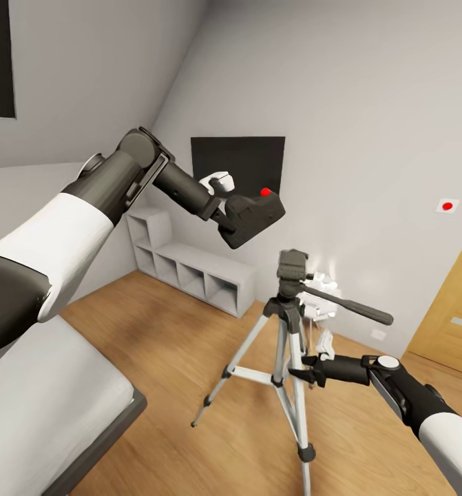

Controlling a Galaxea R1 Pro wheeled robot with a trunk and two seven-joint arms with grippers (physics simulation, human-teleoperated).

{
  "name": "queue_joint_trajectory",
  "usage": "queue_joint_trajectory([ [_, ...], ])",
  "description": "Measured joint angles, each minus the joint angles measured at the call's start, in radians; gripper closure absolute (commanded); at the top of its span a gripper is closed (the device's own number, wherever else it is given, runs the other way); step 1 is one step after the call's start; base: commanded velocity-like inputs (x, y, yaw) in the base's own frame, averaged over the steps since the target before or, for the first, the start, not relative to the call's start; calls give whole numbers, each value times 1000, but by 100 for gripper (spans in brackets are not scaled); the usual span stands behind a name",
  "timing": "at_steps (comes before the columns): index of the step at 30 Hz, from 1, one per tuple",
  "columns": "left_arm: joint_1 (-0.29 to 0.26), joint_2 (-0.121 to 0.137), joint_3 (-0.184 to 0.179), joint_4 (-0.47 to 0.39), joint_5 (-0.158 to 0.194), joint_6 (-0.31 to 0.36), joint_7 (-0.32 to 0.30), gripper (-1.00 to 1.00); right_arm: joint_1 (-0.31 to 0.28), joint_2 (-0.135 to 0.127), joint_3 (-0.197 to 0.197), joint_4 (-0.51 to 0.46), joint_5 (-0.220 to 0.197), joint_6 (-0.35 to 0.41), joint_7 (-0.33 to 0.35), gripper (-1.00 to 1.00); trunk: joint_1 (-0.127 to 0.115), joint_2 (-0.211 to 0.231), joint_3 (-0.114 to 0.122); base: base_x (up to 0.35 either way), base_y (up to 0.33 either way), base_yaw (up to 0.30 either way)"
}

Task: Attach the digital camera to the camera tripod in the bedroom.

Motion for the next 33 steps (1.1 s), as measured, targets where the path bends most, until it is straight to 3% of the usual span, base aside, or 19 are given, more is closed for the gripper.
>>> queue_joint_trajectory([
  [2, 0, 0, 0, 0, 0, 0, 1, 100, 0, 0, 2, 0, -7, 1, 27, 100, 0, 0, 0, 0, 0, 0],
  [4, 0, 0, 0, 0, 0, 0, 2, 100, 0, 0, 1, 0, -69, 2, 33, 100, 0, 0, 0, 0, 0, 0],
  [5, 0, 0, 0, 0, 0, 0, 3, 100, 1, 1, -5, -1, -71, -2, 38, 100, 0, 0, 0, 0, 0, 0],
  [8, 0, 0, 1, 0, 0, -1, 5, 100, 1, 0, 2, 1, -42, 0, 38, 100, 0, 0, 0, 0, 0, 0],
  [11, 0, -2, 1, 0, 0, -1, 6, 100, 0, 0, -2, 0, -59, 1, 38, 100, 0, 0, 0, 0, 0, 0],
  [33, 0, -10, 2, 0, 1, -2, 6, 100, 1, 2, -10, -5, -47, -1, 44, 100, 0, 0, 0, 0, 0, 0],
])
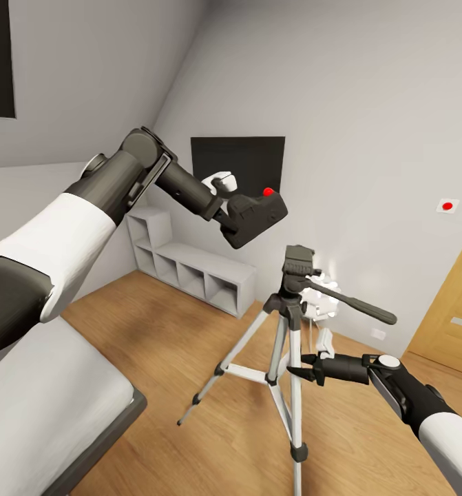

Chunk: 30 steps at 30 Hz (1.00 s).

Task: Attach the digital camera to the camera tripod in the bedroom.

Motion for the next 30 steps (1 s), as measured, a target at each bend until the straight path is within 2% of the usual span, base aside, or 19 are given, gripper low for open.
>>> queue_joint_trajectory([
  [7, 0, 1, 0, -2, 0, 0, 0, 100, 0, 8, 4, 1, -1, 7, -9, 100, 0, 0, 0, 0, 0, 0],
  [10, 0, 1, 0, -12, 0, 0, 0, 100, 0, 21, 2, 0, -10, 8, -12, 100, 0, 0, 0, 0, 0, 0],
  [15, 0, 1, -1, -26, 0, 0, -1, 100, 0, 49, -1, -1, 3, 4, -12, 100, 0, 0, 0, 0, 0, 0],
  [27, 0, 22, 0, -28, -2, 0, -1, 100, 0, 61, 7, 1, -8, 9, -16, 100, 0, 0, 0, 0, 0, 0],
  [30, 0, 27, 0, -28, -2, 0, -1, 100, 0, 67, 4, 0, 5, 4, -12, 100, 0, 0, 0, 0, 0, 0],
])
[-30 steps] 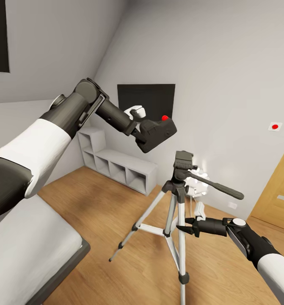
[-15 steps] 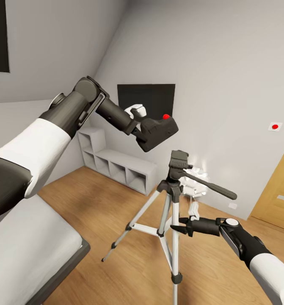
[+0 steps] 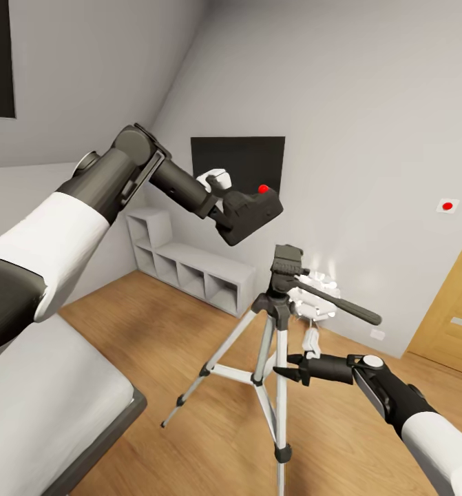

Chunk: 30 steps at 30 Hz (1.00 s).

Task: Attach the digital camera to the camera tripod in the bedroom.

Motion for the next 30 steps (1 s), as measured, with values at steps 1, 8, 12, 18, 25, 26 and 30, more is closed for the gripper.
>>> queue_joint_trajectory([
  [1, 0, 1, 0, 0, 0, 0, 0, 100, -1, 1, 6, 1, -4, 5, -3, 100, 0, 0, 0, 0, 0, 0],
  [8, 0, 8, 0, -2, 0, 0, 0, 100, 0, 17, 25, 1, -6, 2, -2, 100, 0, 0, 0, 0, 0, 0],
  [12, 0, 9, 0, -3, 0, 0, 0, 100, -1, 19, 53, 4, -4, 4, -4, 100, 0, 0, 0, 0, 0, 0],
  [18, 0, 11, 1, -3, 0, 0, 0, 100, -1, 21, 74, 5, -5, 1, -5, 100, 0, 0, 0, 0, 0, 0],
  [25, 0, 10, 2, -7, 0, 0, 0, 100, 0, 21, 72, 3, 1, -2, -16, 100, 0, 0, 0, 0, 0, 0],
  [26, 0, 10, 1, -11, 0, 0, 0, 100, 0, 21, 77, 4, 4, 0, -18, 100, 0, 0, 0, 0, 0, 0],
  [30, 0, 11, 0, -36, 0, 1, -1, 100, 0, 21, 78, 4, 3, -3, -21, 100, 0, 0, 0, 0, 0, 0],
])
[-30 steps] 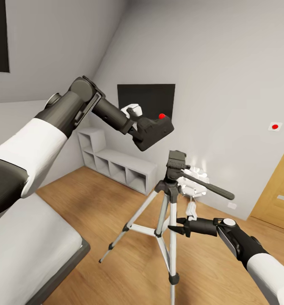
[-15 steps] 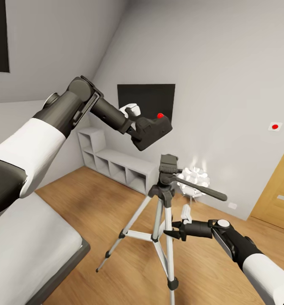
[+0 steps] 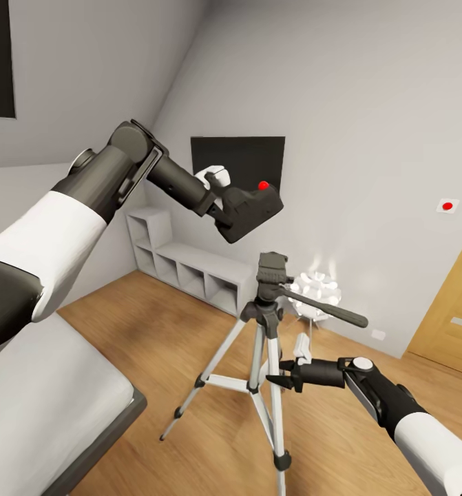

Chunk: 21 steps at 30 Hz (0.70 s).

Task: Attach the digital camera to the camera tripod in the bedroom.

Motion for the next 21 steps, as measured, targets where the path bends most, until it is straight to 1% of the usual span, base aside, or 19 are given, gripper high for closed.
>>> queue_joint_trajectory([
  [1, 0, 0, 0, -3, 0, 0, 0, 100, -1, 0, 0, 0, -6, 2, -2, 100, 0, 0, 0, 0, 0, 0],
  [2, 0, 0, 0, -6, 0, 0, 0, 100, 0, 0, -2, -1, 4, -1, 0, 100, 0, 0, 0, 0, 0, 0],
  [3, 0, 0, 0, -7, 0, 0, 0, 100, -1, 0, 2, 0, -5, 3, -3, 100, 0, 0, 0, 0, 0, 0],
  [4, 0, 0, 0, -8, 0, 0, -1, 100, 0, 0, -4, -1, 4, -2, 0, 100, 0, 0, 0, 0, 0, 0],
  [5, 0, 0, 0, -9, 0, 0, -1, 100, -1, 0, 1, 0, -3, 3, -3, 100, 0, 0, 0, 0, 0, 0],
  [6, 0, 0, 0, -10, 0, 0, -1, 100, 0, 1, -5, -2, 5, -2, 0, 100, 0, 0, 0, 0, 0, 0],
  [7, 0, 0, 0, -11, 0, 0, -1, 100, -1, 0, 2, 0, 1, 2, -3, 100, 0, 0, 0, 0, 0, 0],
  [8, 0, 0, 0, -11, 0, 0, -1, 100, 0, 1, -4, -1, 1, -2, 0, 100, 0, 0, 0, 0, 0, 0],
  [11, 0, 0, 0, -12, 0, 1, -1, 100, 0, 0, 2, 0, 4, 2, -2, 100, 0, 0, 0, 0, 0, 0],
  [12, 0, 0, 0, -12, 0, 1, -1, 100, 0, 0, -3, -1, -1, 0, -1, 100, 0, 0, 0, 0, 0, 0],
  [15, 0, 0, 0, -13, 0, 1, -1, 100, 0, 0, 2, 0, 1, 0, -2, 100, 0, 0, 0, 0, 0, 0],
  [16, 0, 0, 0, -13, 0, 1, -1, 100, 0, 0, 0, 0, -5, 2, -3, 100, 0, 0, 0, 0, 0, 0],
  [17, 0, 0, 0, -13, 0, 1, -1, 100, 0, 0, 0, 0, 3, -1, -1, 100, 0, 0, 0, 0, 0, 0],
  [18, 0, 0, -1, -13, 0, 1, -1, 100, -1, 0, 1, 0, -6, 2, -3, 100, 0, 0, 0, 0, 0, 0],
  [19, 0, 0, 0, -13, 0, 0, -1, 100, 0, 0, -2, -1, 5, -2, -1, 100, 0, 0, 0, 0, 0, 0],
  [20, 0, 0, -1, -13, 0, 1, -1, 100, -1, 0, 2, 0, -5, 3, -3, 100, 0, 0, 0, 0, 0, 0],
  [21, 0, 0, 0, -13, 0, 0, -1, 100, 0, 1, -4, -1, 4, -2, 0, 100, 0, 0, 0, 0, 0, 0],
])
